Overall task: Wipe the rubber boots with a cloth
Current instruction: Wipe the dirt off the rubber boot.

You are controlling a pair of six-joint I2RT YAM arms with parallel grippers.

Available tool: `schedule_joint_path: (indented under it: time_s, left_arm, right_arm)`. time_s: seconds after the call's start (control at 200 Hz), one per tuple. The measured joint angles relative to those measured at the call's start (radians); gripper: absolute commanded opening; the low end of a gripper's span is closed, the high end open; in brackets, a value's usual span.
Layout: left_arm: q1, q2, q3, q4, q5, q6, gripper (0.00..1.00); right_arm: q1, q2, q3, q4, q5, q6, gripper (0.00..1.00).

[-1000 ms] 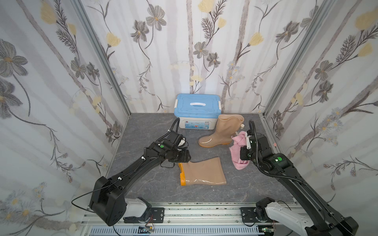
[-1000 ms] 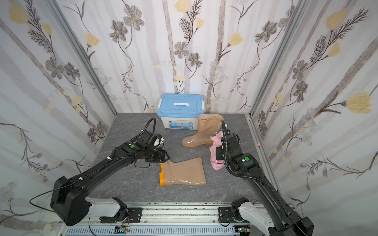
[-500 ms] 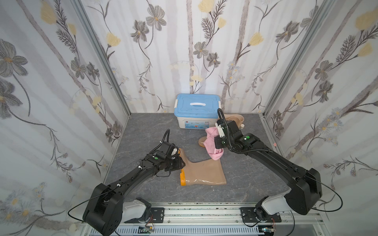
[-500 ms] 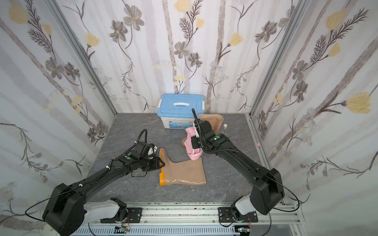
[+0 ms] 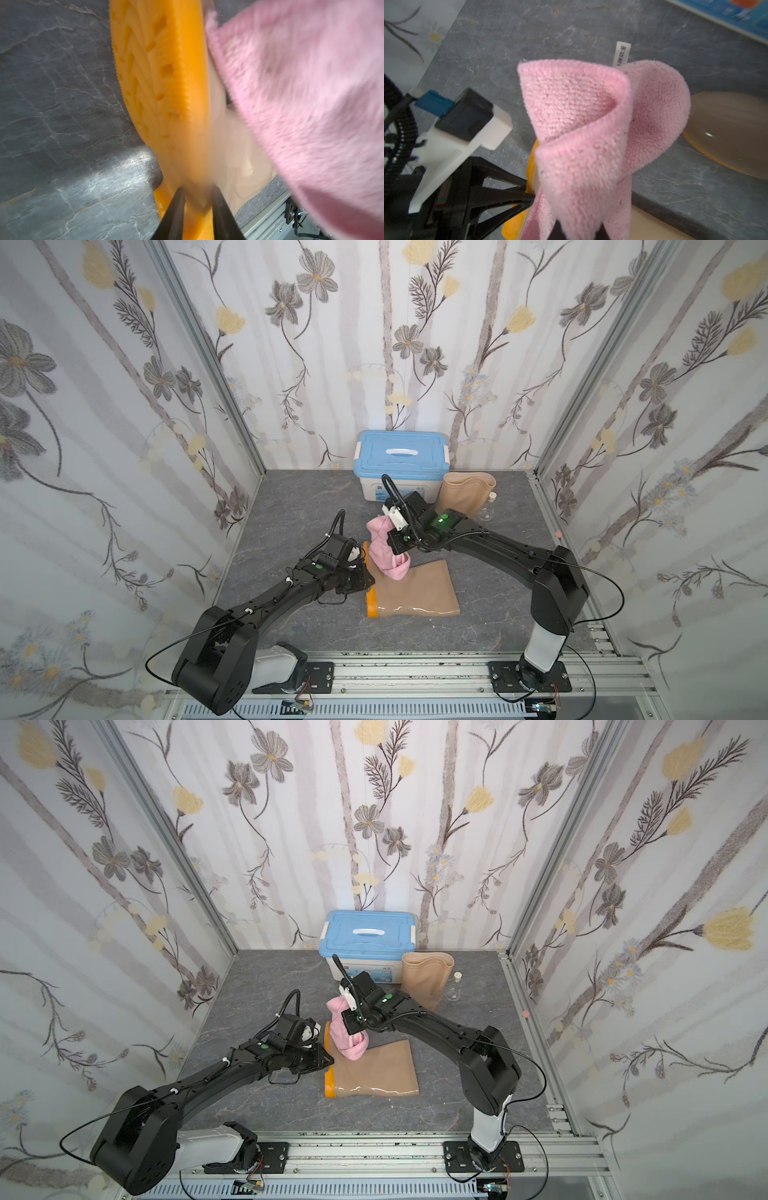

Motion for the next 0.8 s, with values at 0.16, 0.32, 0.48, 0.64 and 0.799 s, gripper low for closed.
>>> schedule_joint_path:
  time_s: [0.16,0.32,0.48,0.64,0.799]
  left_arm:
    - [0.005,0.006,0.0,0.007,0.009,0.0,0.25]
    - [0.019,0.014,-0.002,0.012,0.03,0.002,0.24]
    - [0.029,0.025,-0.002,0.023,0.051,0.012,0.24]
    - [0.041,0.032,-0.002,0.027,0.072,0.015,0.24]
    - [0.05,0.034,-0.002,0.027,0.085,0.018,0.24]
  right_arm:
    - [0.053,0.07,-0.019,-0.003,-0.067,0.01,0.0]
    - [0.055,0.133,-0.053,-0.042,-0.072,0.003,0.0]
    - [-0.049,0.12,-0.152,-0.099,-0.041,-0.01,0.0]
    - [-0.173,0.113,-0.174,-0.178,0.077,-0.032,0.0]
    - [-0.259,0.07,-0.205,-0.237,0.206,-0.047,0.0]
